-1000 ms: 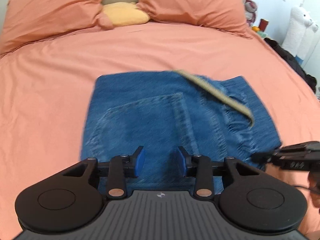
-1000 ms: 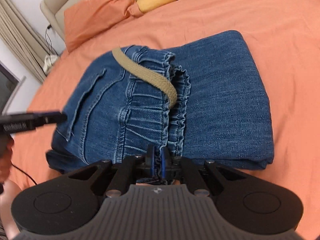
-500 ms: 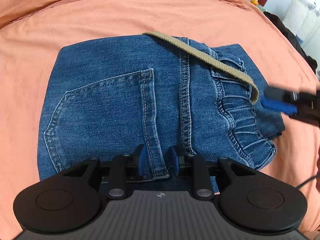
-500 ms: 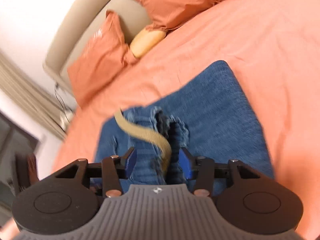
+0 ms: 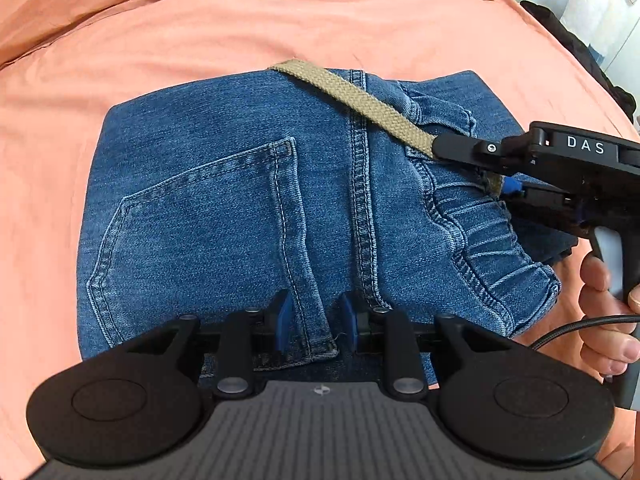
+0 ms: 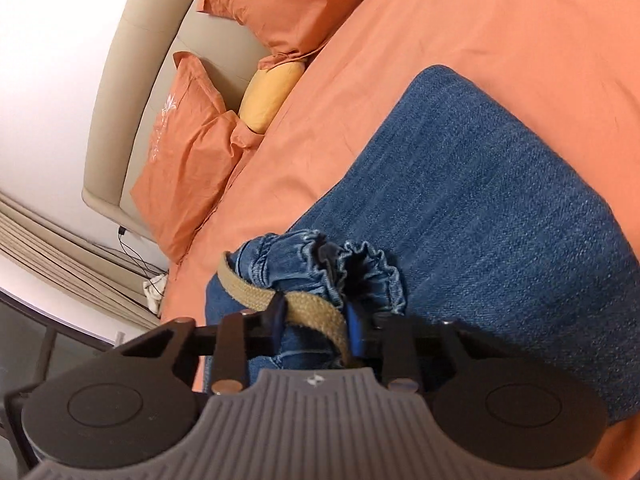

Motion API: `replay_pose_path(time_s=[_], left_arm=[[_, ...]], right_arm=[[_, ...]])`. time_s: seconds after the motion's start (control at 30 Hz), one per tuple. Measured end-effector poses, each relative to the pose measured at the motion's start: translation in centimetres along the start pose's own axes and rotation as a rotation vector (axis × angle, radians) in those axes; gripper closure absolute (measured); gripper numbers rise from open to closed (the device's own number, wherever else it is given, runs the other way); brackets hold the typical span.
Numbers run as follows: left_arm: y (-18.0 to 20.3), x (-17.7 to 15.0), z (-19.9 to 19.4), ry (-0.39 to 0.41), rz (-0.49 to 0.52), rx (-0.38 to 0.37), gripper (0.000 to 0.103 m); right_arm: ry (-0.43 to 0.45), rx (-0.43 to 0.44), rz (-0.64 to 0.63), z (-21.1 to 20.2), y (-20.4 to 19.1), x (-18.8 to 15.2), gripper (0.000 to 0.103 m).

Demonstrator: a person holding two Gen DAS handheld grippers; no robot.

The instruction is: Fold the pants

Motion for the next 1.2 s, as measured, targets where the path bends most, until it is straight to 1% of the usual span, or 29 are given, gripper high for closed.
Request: replay_pose_path(time_s=[0.03, 0.1, 0.2, 0.27, 0.3, 0.33, 0.37, 0.4, 0.43, 0.5, 0.63, 0.7, 0.8, 0.83, 0.93, 0.97, 1.03, 1.07, 1.17, 1.2], left_arm=[[0.0, 0.0, -0.1, 0.002, 0.004, 0.001, 0.074], [0.1, 0.1, -0.1, 0.009, 0.008, 0.006, 0.074], [0.3, -0.1, -0.6, 0.025, 0.020, 0.019, 0.074], [0.7, -0.2, -1.3, 0.054, 0.042, 0.030, 0.072], [0.8, -0.2, -1.8, 0.070, 0.052, 0.034, 0.070], [0.8, -0.3, -2.4, 0.086, 0.055, 0.039, 0.062], [0.6, -0.3, -3.0, 0.104, 0.050, 0.040, 0.058], [0.3, -0.2, -3.8, 0.124, 0.043, 0.033, 0.050], [0.0, -0.2, -4.6, 0.142, 0.036, 0.023, 0.048], [-1.2, -0.1, -6.1, 0.184, 0.013, 0.016, 0.048], [-4.1, 0.2, -8.3, 0.276, -0.011, 0.071, 0.048], [-5.6, 0.4, -9.0, 0.296, -0.045, 0.082, 0.048], [-7.8, 0.4, -9.8, 0.309, -0.095, 0.067, 0.048], [-8.3, 0.3, -9.9, 0.313, -0.106, 0.060, 0.048], [-9.1, 0.3, -9.9, 0.305, -0.103, 0.020, 0.048], [-9.2, 0.3, -9.6, 0.300, -0.106, 0.013, 0.048], [-9.6, 0.3, -9.3, 0.275, -0.111, -0.004, 0.048], [-9.9, 0.4, -9.0, 0.263, -0.114, -0.012, 0.048], [-10.2, 0.2, -8.1, 0.236, -0.116, -0.036, 0.048], [-10.5, 0.0, -8.0, 0.232, -0.120, -0.039, 0.048]], right_arm=[[0.000, 0.002, -0.003, -0.1, -0.1, 0.1, 0.084], [0.008, 0.002, -0.027, -0.5, -0.6, 0.3, 0.087], [0.023, -0.017, -0.098, -1.2, -2.1, 0.5, 0.088], [0.036, -0.027, -0.160, -1.9, -3.3, 0.6, 0.089], [0.042, -0.030, -0.191, -2.1, -4.0, 0.7, 0.089], [0.047, -0.031, -0.215, -2.5, -4.4, 0.7, 0.089], [0.050, -0.031, -0.234, -2.9, -4.7, 0.7, 0.089], [0.050, -0.036, -0.247, -3.1, -5.2, 0.9, 0.089], [0.049, -0.043, -0.246, -3.4, -5.5, 1.0, 0.089], [0.041, -0.042, -0.240, -3.6, -6.7, 1.9, 0.090], [0.023, -0.052, -0.349, -4.1, -11.4, 4.4, 0.091], [0.012, -0.043, -0.379, -4.5, -13.4, 5.9, 0.091], [-0.006, -0.051, -0.399, -5.2, -15.1, 8.0, 0.095], [-0.009, -0.061, -0.399, -5.5, -15.2, 8.7, 0.098], [-0.010, -0.082, -0.363, -6.3, -14.3, 10.7, 0.100], [-0.010, -0.114, -0.363, -6.3, -13.8, 11.4, 0.099], [-0.035, -0.205, -0.368, -5.9, -12.3, 11.9, 0.100], [-0.069, -0.229, -0.355, -5.3, -11.2, 11.8, 0.100], [-0.199, -0.256, -0.273, -3.4, -7.4, 10.4, 0.098], [-0.231, -0.283, -0.258, -2.8, -6.2, 9.7, 0.094]])
Point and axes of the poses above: each gripper's, at about its wrist camera, not at the fingertips, and z roughly the way its jaws point, y to its right, x to its top, the point moved 2 cm from there along z, roughly the way its jaws point, and after that the axes turned 14 degrees about -z, right-handed, at the moved point
